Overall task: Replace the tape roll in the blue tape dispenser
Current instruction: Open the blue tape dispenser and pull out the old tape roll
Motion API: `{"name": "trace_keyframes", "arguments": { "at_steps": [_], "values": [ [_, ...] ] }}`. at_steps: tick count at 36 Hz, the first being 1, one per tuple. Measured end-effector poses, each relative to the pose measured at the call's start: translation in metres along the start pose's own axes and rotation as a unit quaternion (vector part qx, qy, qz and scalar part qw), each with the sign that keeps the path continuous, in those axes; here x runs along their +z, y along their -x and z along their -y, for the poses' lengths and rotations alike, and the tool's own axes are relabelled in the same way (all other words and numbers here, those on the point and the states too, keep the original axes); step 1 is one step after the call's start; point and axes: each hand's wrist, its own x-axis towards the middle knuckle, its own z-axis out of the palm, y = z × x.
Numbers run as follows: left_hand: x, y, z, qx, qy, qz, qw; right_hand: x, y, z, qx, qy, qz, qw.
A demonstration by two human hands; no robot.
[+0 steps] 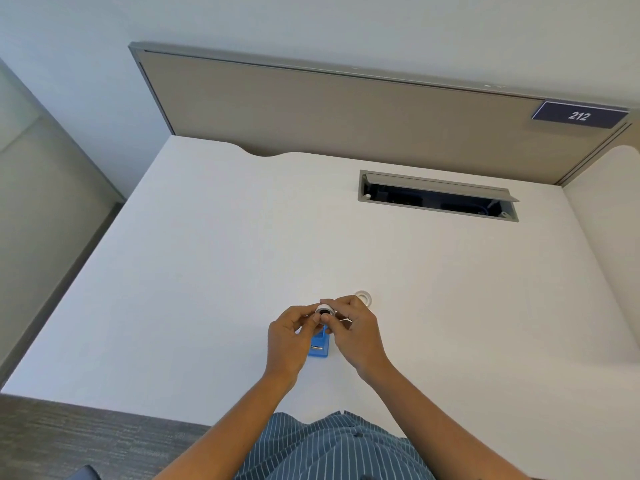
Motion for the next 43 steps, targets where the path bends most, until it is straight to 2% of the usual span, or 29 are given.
{"name": "trace_keyframes", "arguments": {
  "at_steps": [22,28,37,43],
  "values": [
    [-0.001,-0.006,0.004,-0.009,-0.012,0.015,1.0,-0.009,-0.004,-0.006,0.034,-0.046,0.006,0.998],
    [-0.003,-0.013,0.007,-0.015,-0.026,0.015,0.999,-0.012,-0.008,-0.006,0.055,-0.068,-0.026,0.996],
    [-0.008,-0.056,0.013,0.006,-0.163,0.003,0.987,-0.02,-0.012,-0.015,0.126,-0.079,-0.08,0.986],
    [-0.002,-0.092,0.012,0.026,-0.269,0.011,0.963,-0.025,-0.011,-0.018,0.159,-0.079,-0.093,0.98]
  ]
}}
